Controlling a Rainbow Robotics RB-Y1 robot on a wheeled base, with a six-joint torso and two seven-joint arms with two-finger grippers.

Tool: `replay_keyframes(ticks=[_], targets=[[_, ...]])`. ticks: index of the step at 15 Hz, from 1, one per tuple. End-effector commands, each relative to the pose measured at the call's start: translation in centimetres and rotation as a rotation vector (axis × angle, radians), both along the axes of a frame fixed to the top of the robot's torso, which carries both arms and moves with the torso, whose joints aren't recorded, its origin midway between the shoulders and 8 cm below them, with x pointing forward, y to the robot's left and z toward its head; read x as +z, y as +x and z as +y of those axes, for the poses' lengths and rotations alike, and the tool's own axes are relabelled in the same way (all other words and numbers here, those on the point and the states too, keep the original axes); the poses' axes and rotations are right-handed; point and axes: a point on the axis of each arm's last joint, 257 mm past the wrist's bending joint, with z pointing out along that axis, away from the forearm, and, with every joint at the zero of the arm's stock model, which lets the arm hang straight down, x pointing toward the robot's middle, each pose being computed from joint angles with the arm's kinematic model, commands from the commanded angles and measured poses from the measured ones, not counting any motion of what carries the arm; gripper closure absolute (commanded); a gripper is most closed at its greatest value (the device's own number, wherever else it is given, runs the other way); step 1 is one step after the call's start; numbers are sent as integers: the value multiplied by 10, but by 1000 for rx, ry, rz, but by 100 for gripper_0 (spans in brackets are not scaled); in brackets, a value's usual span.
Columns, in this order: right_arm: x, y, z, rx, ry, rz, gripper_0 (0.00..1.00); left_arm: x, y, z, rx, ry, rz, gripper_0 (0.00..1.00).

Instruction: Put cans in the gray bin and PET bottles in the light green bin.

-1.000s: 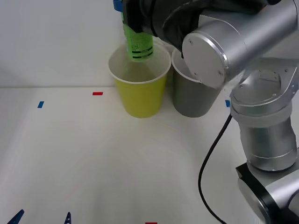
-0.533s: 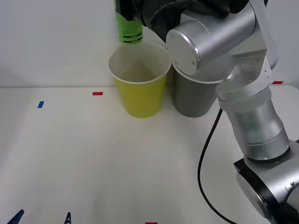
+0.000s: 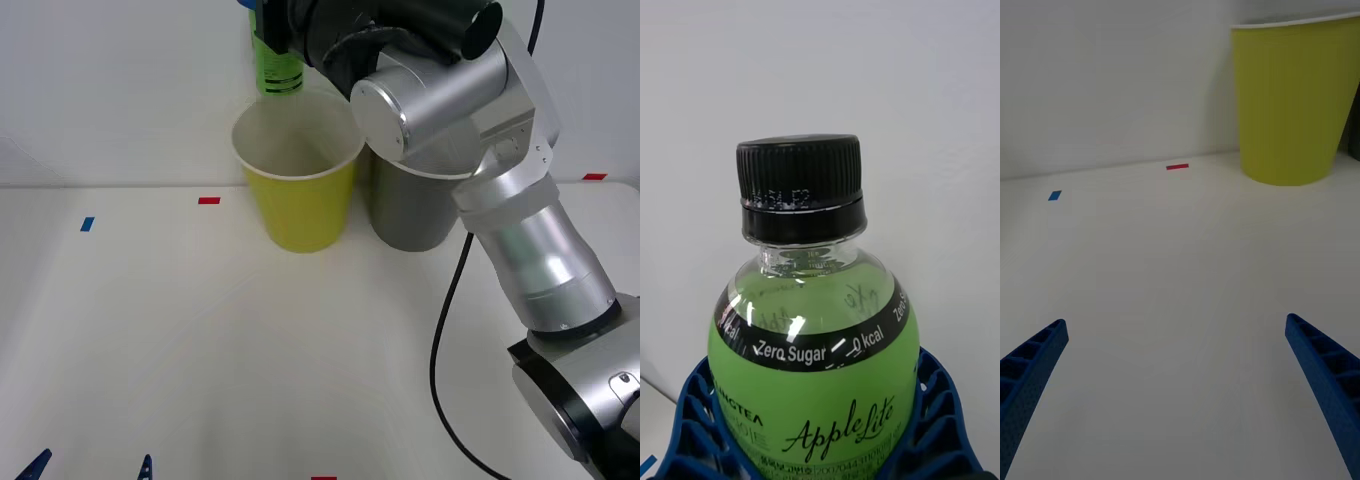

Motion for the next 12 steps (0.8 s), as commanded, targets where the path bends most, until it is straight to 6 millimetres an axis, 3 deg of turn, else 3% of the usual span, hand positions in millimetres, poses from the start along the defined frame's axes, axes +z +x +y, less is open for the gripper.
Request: replay_keyframes(ticks=[1, 5, 6, 7, 8, 12], targets=[[-1, 4, -7, -9, -13, -3, 100, 0, 0, 0, 0, 0, 0, 0], [-1, 5, -9, -9, -12, -1, 100, 0, 0, 0, 0, 0, 0, 0], [-1, 5, -9, -10, -13, -1, 76, 0, 0, 0, 0, 0, 0, 0], [-2, 5, -10, -10, -11, 0, 26, 0, 0, 0, 0, 0, 0, 0], [0, 4, -9, -8, -9, -3, 0, 0, 0, 0, 0, 0, 0, 0], [6, 2, -4, 1, -7, -17, 0, 0, 0, 0, 0, 0, 0, 0]])
